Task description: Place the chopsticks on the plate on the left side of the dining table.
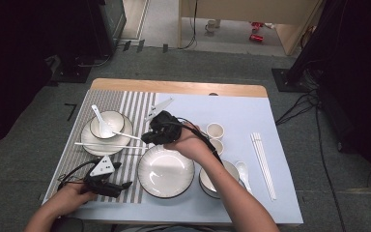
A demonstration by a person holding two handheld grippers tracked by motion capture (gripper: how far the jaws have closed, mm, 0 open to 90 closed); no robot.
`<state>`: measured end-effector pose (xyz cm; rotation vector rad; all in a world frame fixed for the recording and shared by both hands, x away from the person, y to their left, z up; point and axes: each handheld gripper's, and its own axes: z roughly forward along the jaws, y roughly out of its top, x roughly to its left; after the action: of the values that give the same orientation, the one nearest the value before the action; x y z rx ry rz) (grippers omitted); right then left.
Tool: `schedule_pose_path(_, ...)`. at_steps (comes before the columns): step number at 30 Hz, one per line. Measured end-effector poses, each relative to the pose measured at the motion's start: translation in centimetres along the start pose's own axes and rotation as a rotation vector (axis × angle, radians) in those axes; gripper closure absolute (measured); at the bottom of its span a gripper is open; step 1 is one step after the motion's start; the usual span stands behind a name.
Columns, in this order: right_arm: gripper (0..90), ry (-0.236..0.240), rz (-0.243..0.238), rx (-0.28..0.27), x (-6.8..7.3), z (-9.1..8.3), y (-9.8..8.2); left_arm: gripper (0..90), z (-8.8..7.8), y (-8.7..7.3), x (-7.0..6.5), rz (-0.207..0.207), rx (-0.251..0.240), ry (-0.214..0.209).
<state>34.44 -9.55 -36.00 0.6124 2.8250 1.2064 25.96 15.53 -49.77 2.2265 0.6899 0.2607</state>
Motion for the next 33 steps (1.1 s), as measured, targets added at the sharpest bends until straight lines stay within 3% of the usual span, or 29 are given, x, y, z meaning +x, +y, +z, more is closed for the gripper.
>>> schedule_pose_path(33,85.3,-0.005,-0.008,-0.007,1.0,3.8,2.4,17.1,0.0,0.0,0.0,0.006,0.002,0.003)
